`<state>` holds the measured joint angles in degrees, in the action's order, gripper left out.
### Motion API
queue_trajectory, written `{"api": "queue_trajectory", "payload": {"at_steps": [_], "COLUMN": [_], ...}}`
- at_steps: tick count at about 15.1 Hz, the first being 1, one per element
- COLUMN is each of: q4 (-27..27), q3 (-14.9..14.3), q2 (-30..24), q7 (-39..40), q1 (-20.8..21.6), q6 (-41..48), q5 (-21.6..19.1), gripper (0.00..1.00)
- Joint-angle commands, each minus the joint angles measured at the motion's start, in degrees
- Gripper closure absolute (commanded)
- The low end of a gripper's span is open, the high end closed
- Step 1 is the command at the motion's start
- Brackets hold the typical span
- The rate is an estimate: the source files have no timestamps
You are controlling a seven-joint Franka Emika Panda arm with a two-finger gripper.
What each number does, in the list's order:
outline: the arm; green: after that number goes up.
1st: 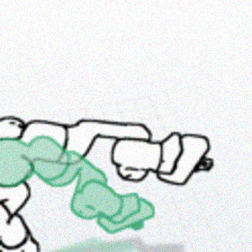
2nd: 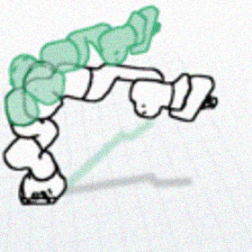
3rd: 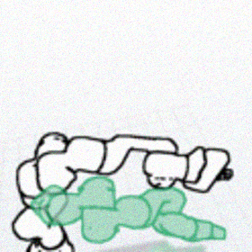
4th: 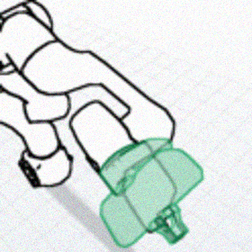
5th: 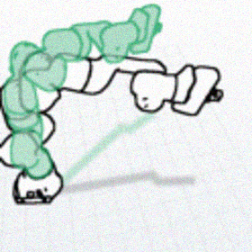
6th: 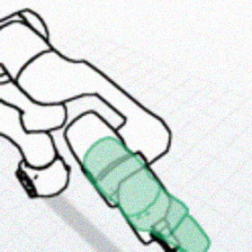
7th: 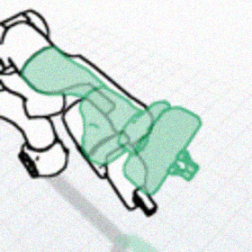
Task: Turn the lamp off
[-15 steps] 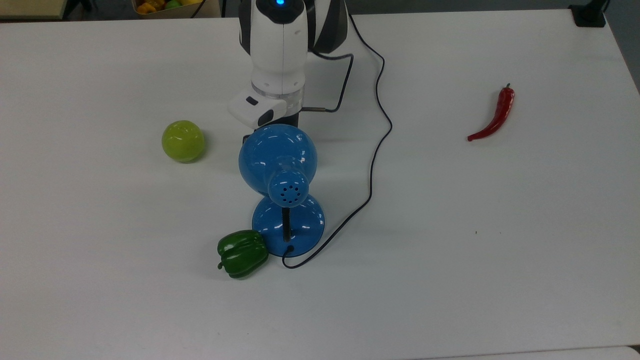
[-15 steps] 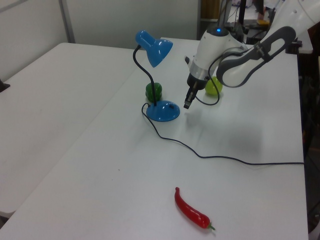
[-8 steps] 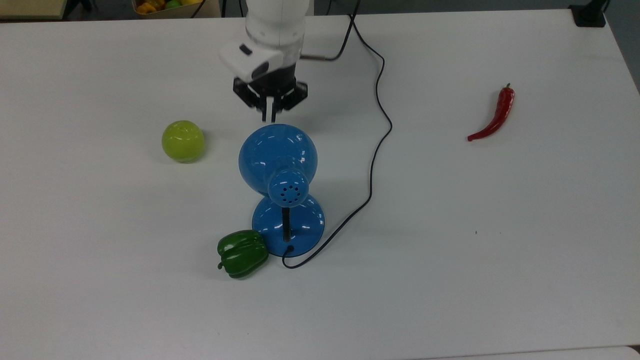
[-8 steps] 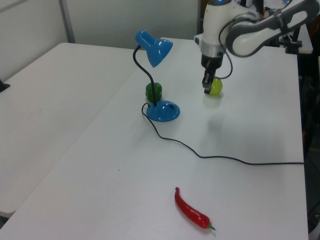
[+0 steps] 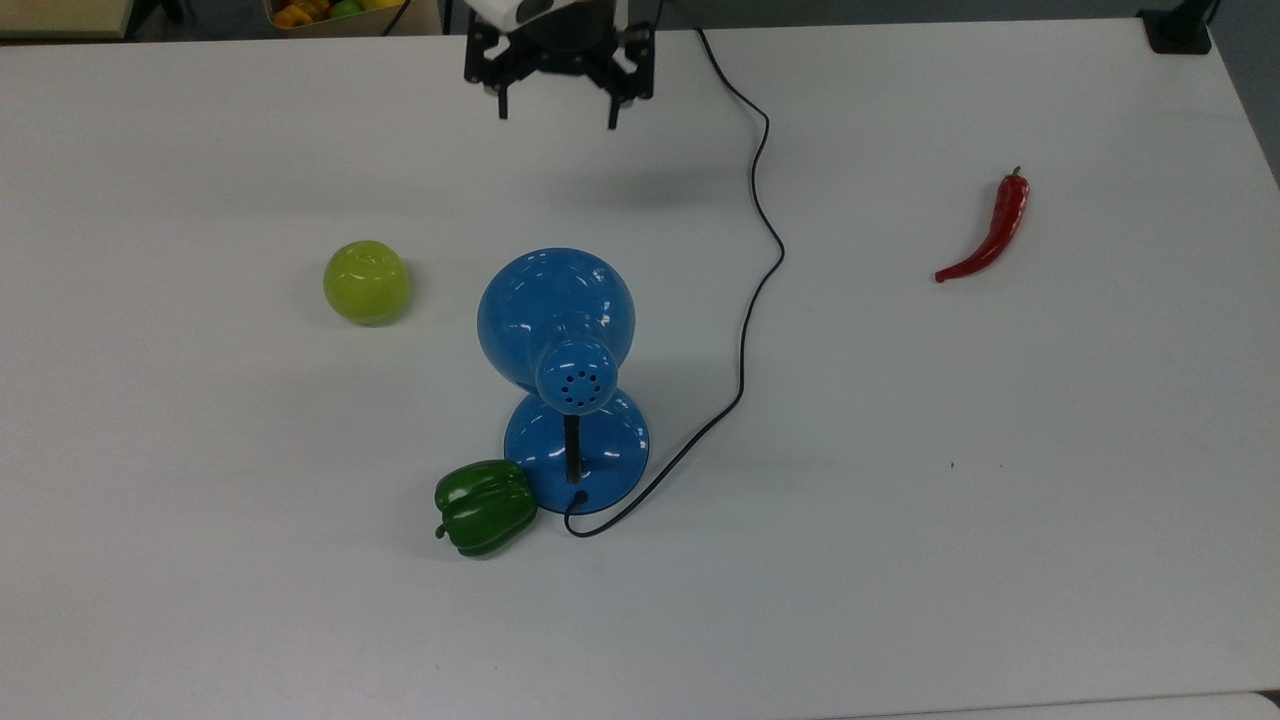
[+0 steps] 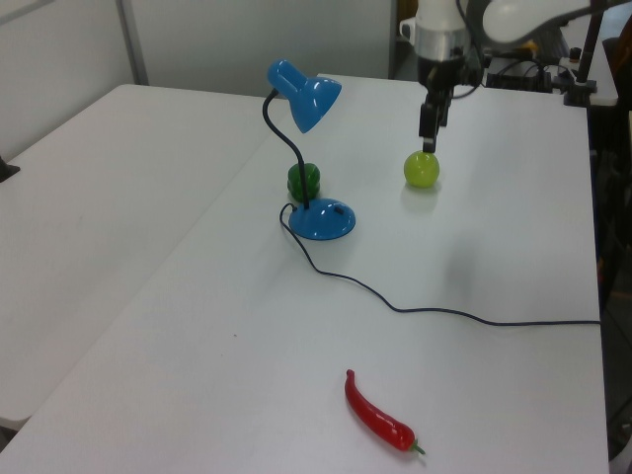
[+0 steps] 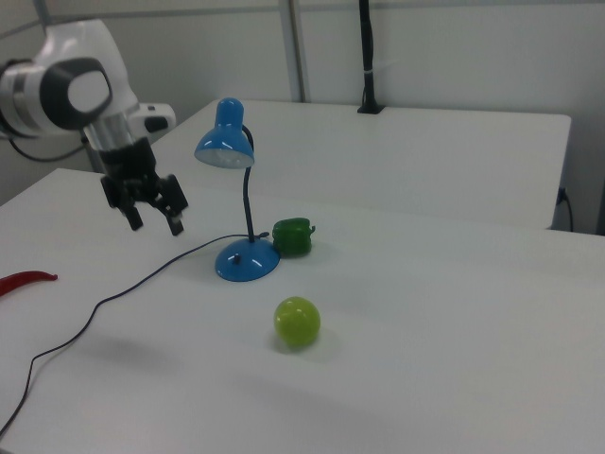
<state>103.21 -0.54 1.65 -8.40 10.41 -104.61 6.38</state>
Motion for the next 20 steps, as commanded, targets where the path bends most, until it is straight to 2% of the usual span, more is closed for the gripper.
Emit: {"api": "queue_trajectory", "payload": {"at_steps": [1, 4, 6, 7, 13, 20], "q4": [-8.52, -12.32, -12.33, -12.15, -12.24, -11.80], "q3": [0.36, 0.89, -0.07, -0.69, -5.61, -5.79], "q2": [0.11, -0.41, -1.47, -1.73, -2.26, -2.17], "q7": [-1.10, -1.53, -1.28, -0.49, 13.83, 13.93], "q1": [0.41, -0.12, -0.82, -0.91, -0.04, 0.14], "q6": [9.49, 12.41, 12.24, 12.33, 11.54, 7.05], "q5": [-5.14, -7.25, -12.15, -13.14, -13.85, -11.75], "gripper": [0.00, 0.00, 0.00, 0.00, 0.00, 0.00]}}
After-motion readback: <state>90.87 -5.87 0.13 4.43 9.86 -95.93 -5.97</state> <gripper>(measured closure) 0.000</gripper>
